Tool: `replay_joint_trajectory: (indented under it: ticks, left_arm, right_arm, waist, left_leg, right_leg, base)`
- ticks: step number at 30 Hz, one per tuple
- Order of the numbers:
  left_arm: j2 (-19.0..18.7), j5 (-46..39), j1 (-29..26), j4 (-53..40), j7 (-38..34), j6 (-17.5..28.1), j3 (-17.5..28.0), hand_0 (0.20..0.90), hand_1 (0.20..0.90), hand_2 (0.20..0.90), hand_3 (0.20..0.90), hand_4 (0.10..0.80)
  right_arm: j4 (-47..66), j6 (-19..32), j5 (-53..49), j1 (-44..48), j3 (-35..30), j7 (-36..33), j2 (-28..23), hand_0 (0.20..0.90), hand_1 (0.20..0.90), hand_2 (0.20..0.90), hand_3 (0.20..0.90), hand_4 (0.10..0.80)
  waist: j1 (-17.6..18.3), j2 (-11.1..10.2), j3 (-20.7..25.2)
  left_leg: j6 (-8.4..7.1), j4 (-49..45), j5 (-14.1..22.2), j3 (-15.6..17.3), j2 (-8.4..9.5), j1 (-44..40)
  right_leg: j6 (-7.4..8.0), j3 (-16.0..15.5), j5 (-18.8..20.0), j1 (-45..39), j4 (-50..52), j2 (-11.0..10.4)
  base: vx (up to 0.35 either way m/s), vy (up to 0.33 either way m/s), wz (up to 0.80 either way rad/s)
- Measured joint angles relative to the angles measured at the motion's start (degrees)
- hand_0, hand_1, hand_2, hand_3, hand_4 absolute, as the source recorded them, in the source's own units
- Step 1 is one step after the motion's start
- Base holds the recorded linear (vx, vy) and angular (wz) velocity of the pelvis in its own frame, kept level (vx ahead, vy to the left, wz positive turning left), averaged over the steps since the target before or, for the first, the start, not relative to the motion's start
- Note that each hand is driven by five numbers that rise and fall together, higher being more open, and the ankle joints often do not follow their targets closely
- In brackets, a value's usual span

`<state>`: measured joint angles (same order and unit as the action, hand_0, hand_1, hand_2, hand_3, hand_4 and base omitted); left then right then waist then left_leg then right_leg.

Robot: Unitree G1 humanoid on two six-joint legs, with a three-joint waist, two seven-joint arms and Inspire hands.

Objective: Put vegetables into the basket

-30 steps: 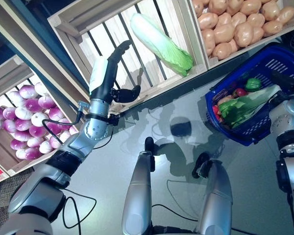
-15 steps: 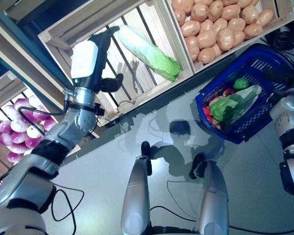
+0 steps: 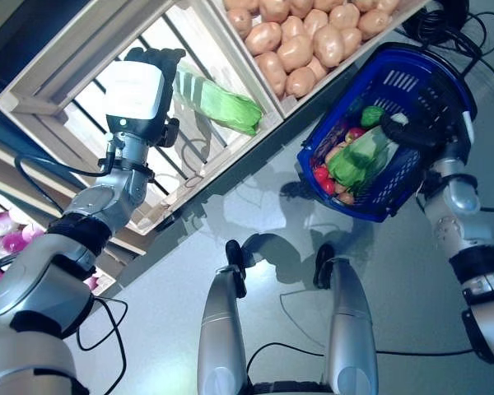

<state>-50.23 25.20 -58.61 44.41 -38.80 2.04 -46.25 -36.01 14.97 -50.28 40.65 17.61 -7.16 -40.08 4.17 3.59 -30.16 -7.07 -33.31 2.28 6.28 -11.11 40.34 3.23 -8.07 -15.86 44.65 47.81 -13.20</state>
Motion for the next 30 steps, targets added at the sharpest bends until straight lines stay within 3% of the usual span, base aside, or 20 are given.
replay_joint_trajectory:
  ticks: [5, 16, 21, 30]
  left_arm:
    - [0.00, 1.58, -1.73, 1.35, 0.87, -3.25, -0.67, 0.900, 0.900, 0.900, 0.900, 0.800]
    - [0.22, 3.57, -11.56, 5.16, 6.78, -9.97, -6.72, 0.900, 0.900, 0.900, 0.900, 0.800]
    - [0.64, 4.15, -13.95, 7.34, 12.29, -11.55, -9.58, 0.900, 0.900, 0.900, 0.900, 0.800]
    - [1.53, 4.32, -17.98, 9.22, 17.22, -12.94, -9.61, 0.900, 0.900, 0.900, 0.900, 0.800]
  right_arm:
    - [2.77, 0.11, -0.24, -2.62, 0.98, 2.50, 0.16, 0.900, 0.900, 0.900, 0.900, 0.800]
    - [7.15, 0.14, -1.92, -2.71, 1.04, 3.83, 0.13, 0.900, 0.900, 0.900, 0.900, 0.800]
    - [7.22, 0.16, -2.11, -2.69, 0.97, 3.79, -0.01, 0.900, 0.900, 0.900, 0.900, 0.800]
    - [7.20, 0.19, -2.37, -2.84, 0.95, 3.76, -0.29, 0.900, 0.900, 0.900, 0.900, 0.800]
  waist:
    - [1.17, -0.01, 0.00]
    - [2.79, -0.02, 0.00]
    - [3.50, -0.18, 0.05]
    - [4.08, -0.22, 0.06]
  left_leg:
    - [0.32, 0.09, 0.31, 1.71, -0.05, 0.27]
    - [1.01, -1.08, 0.79, 2.49, 0.06, 7.41]
    - [1.41, -2.77, 1.87, 2.65, 0.07, 9.64]
    - [2.21, -4.58, 2.31, 3.35, 0.03, 14.86]
  right_leg:
    - [0.52, 1.63, 0.66, 1.35, -0.51, 0.26]
    - [1.06, 3.16, 1.70, 8.85, -0.54, 0.29]
    - [1.41, 3.70, 2.11, 10.89, -0.63, 0.17]
    - [2.15, 4.99, 3.89, 15.85, -1.41, 0.49]
  base:
    - [0.014, 0.130, -0.13]
    - [0.000, 0.114, -0.03]
    - [-0.005, 0.076, -0.06]
    - [-0.014, 0.041, -0.05]
